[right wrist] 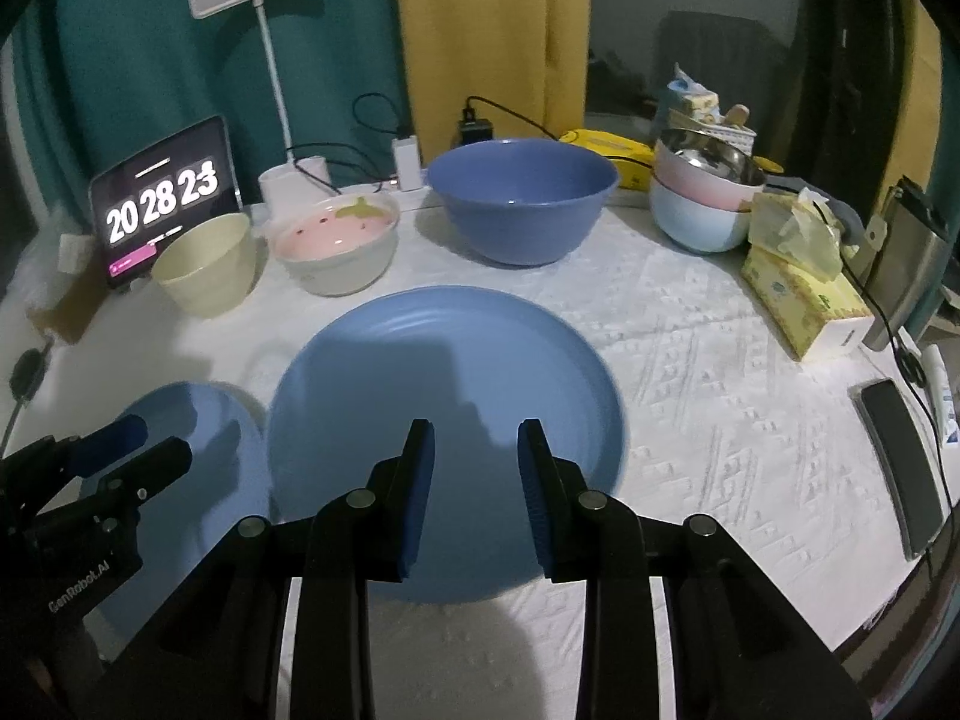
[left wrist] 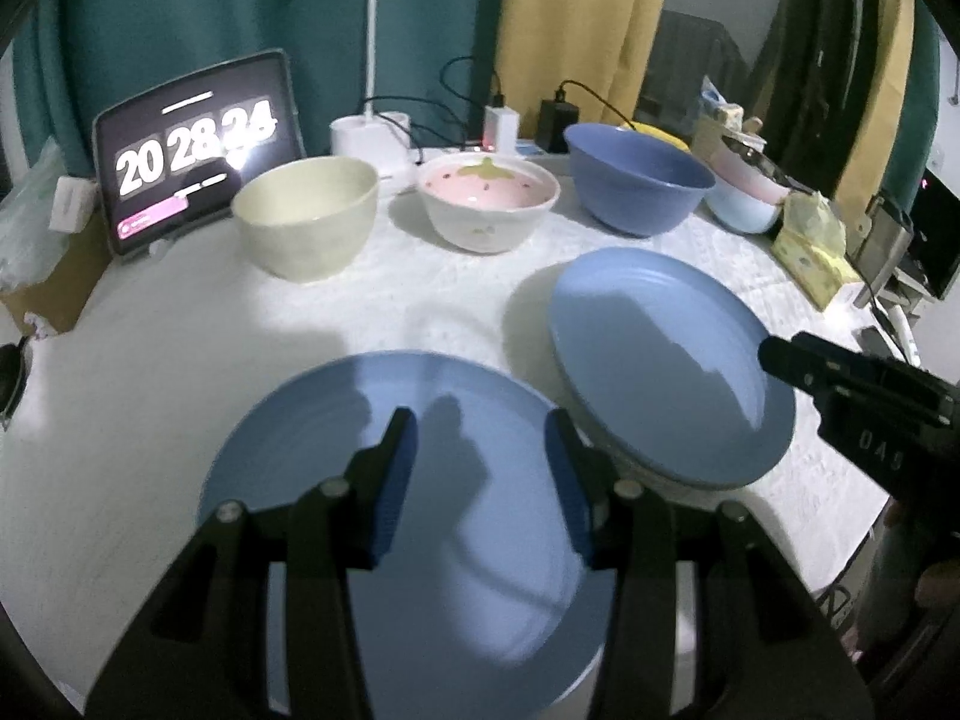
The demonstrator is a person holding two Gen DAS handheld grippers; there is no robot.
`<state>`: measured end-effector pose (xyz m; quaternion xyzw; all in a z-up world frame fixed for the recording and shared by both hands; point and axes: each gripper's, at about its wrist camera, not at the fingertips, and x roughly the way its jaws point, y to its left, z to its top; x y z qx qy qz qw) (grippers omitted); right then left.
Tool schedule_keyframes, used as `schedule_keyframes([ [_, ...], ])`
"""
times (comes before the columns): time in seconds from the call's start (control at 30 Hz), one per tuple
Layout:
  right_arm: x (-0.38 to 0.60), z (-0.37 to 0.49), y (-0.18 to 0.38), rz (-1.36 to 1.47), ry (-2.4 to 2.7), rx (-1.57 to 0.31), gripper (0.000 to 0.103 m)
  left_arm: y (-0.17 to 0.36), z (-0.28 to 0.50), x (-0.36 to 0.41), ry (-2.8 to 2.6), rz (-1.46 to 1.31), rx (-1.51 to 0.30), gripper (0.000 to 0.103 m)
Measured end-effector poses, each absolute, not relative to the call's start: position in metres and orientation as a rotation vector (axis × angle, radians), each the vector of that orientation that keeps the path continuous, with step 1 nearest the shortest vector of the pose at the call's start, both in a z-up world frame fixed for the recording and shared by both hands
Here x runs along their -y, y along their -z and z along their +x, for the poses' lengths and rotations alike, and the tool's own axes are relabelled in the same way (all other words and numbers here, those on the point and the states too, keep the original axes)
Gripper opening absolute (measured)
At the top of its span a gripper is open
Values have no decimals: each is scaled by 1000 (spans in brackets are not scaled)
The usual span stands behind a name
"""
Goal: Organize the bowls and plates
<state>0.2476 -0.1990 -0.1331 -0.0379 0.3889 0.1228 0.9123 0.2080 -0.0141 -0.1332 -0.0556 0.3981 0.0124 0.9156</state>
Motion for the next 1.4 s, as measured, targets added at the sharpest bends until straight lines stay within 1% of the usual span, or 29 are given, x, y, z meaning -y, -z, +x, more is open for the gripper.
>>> schedule_keyframes([
  [0.5, 153, 226, 142, -136, -308, -822, 31, 131, 173, -40, -135, -142, -768, 46],
  [0.9, 120, 210, 153, -174, -347, -854, 31, 151, 152, -82, -217, -178, -785, 46],
  [1.4, 102, 205, 181, -166, -369, -947, 31, 181, 149, -97, -214, -189, -843, 46],
])
